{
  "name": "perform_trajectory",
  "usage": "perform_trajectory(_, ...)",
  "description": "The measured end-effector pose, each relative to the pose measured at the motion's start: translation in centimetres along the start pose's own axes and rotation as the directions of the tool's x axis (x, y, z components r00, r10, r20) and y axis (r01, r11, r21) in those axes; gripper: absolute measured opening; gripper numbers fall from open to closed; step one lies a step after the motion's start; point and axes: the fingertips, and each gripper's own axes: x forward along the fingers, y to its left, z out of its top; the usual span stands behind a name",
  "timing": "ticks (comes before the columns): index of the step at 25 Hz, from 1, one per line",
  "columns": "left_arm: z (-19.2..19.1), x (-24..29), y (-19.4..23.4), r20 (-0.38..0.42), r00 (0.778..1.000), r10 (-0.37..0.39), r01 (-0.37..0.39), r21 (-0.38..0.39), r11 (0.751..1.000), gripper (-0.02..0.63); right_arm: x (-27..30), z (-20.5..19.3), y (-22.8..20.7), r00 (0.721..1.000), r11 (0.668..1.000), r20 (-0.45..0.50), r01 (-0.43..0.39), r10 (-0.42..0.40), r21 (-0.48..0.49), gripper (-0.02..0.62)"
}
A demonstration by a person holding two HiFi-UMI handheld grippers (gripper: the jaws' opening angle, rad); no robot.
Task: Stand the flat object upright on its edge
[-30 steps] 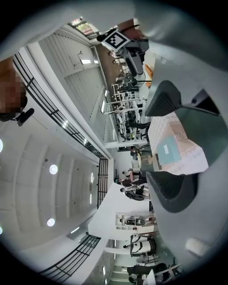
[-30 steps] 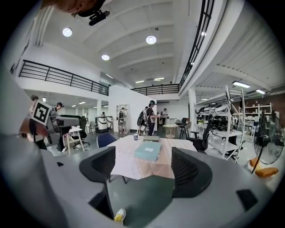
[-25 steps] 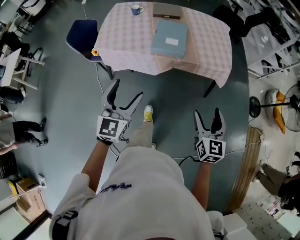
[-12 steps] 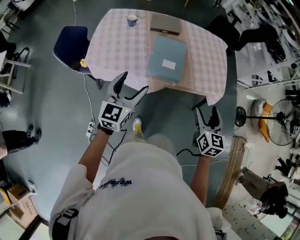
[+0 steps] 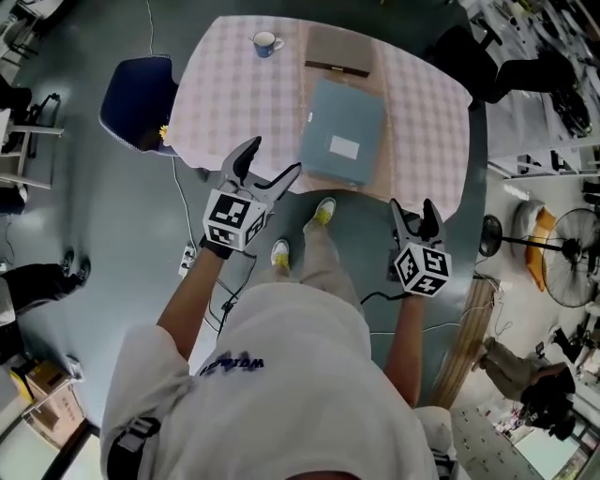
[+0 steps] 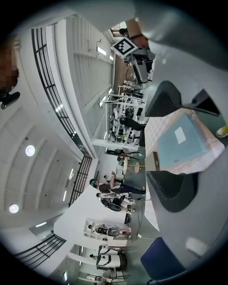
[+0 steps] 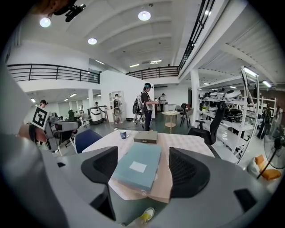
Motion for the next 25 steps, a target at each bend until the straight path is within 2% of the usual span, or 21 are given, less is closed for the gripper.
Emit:
perform_trajectory(3,-0.4,3.9,1.3,-0.037,0.999,0.007,-0.007,-0.004,1.000,0.374,4.2,0.5,-2.0,1.000,1.000,-0.013,-0.023,0.023,-0.008,0.359)
perform_trajectory(7,-1.7,9.4,3.5,-0.092,0.995,0.033,-0.037,-0.051,0.998,0.374,10.3,0.2,-4.4,0.995,0.996,-0.057,-0.078,0.076,-0.039,0.359)
perform_trajectory(12,-3.3,16.3,5.7,-0.181,0.982,0.053,-0.074,-0.109,0.991,0.372,17.0,0.3,-8.2,0.986,0.992,-0.110,-0.125,0.126,0.016,0.343)
perform_trajectory(15,-4.9,19.5,6.9,-0.249,0.967,0.059,-0.097,-0.144,0.985,0.368,20.6,-0.3,-9.8,0.973,0.986,-0.160,-0.159,0.164,0.048,0.319)
perform_trajectory(20,-7.3,24.4,9.1,-0.335,0.940,0.058,-0.109,-0.134,0.985,0.368,26.5,-0.6,-11.8,0.955,0.975,-0.209,-0.188,0.209,0.117,0.318)
perform_trajectory(23,-9.6,26.6,10.3,-0.385,0.922,0.038,-0.104,-0.151,0.983,0.368,29.1,-1.4,-12.6,0.949,0.969,-0.233,-0.175,0.213,0.174,0.316)
perform_trajectory(25,-11.4,28.1,10.7,-0.429,0.903,-0.005,-0.082,-0.185,0.979,0.361,30.8,-1.8,-13.0,0.945,0.964,-0.249,-0.160,0.211,0.211,0.318)
